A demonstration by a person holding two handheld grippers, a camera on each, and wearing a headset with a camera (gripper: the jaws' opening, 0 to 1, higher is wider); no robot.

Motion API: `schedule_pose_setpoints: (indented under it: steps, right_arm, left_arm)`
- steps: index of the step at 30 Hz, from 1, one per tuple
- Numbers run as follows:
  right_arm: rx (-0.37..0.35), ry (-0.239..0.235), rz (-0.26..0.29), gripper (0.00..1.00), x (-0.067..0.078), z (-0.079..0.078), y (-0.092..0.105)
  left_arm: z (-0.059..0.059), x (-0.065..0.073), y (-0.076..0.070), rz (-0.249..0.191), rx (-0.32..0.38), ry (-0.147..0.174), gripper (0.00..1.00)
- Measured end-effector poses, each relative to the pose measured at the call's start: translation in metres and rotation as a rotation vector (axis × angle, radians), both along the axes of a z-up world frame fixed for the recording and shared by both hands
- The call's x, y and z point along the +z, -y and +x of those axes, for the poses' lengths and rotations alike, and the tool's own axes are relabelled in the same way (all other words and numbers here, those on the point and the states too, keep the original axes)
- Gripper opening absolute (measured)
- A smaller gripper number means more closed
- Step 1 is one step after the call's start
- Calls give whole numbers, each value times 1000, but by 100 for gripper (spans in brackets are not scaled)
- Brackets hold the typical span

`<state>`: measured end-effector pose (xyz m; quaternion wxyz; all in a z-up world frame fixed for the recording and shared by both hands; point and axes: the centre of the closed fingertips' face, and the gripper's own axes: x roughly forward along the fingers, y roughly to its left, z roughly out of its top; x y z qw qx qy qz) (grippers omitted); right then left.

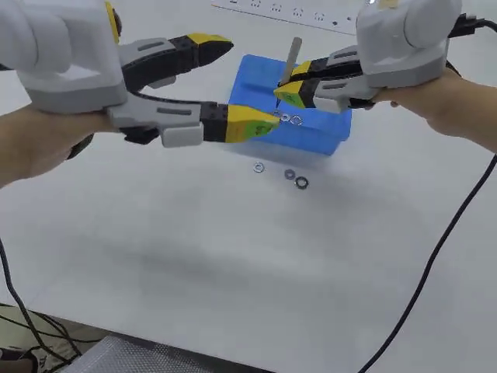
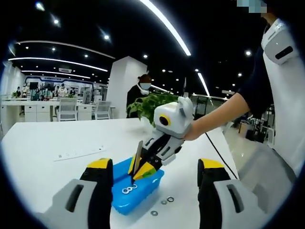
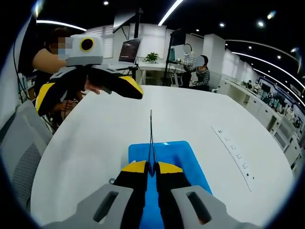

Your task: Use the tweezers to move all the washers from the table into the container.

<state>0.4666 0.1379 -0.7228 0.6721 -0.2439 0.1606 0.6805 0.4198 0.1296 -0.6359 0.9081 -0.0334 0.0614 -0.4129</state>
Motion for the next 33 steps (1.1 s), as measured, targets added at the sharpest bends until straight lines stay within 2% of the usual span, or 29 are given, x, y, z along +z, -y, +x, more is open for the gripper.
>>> schedule_pose_setpoints:
  steps: [2,3,5,6,8,11,16,21,23,24,26,31,32,33]
  right_arm:
    - [16,12,-10,8,0,-4,1]
    - [23,15,-15,8,1,-6,2]
    - [37,20,-19,8,2,-10,2]
    - [42,23,-20,8,3,-11,2]
    - [56,35,-25,8,4,-14,1]
    - [69,42,-25,8,4,-13,0]
    - [90,51,-26,8,7,-16,0]
    - [120,54,-31,8,7,-21,0]
    - [133,62,-42,8,6,-23,2]
    - [136,61,-41,8,7,-23,2]
    - [148,66,-46,8,6,-24,2]
    - [169,81,-50,8,8,-26,2]
    - [171,80,-49,8,9,-26,2]
    - [176,77,-48,8,10,-28,2]
  left_arm:
    - [8,0,2,38,-29,13,58]
    - [11,0,3,61,-44,22,54]
    - [16,2,9,35,-64,-3,52]
    - [19,3,11,33,-70,-3,51]
    - [24,4,14,60,-77,17,46]
    - [26,2,19,91,-97,19,35]
    - [21,-1,28,132,-153,24,26]
    - [20,-2,30,142,-186,22,19]
    - [17,-4,32,163,-214,15,14]
    - [16,-7,33,193,-230,12,13]
    - [13,-6,34,226,-257,26,11]
    - [17,-7,29,252,-289,32,7]
    - [17,-7,29,258,-291,38,7]
    - [18,-6,28,278,-293,59,6]
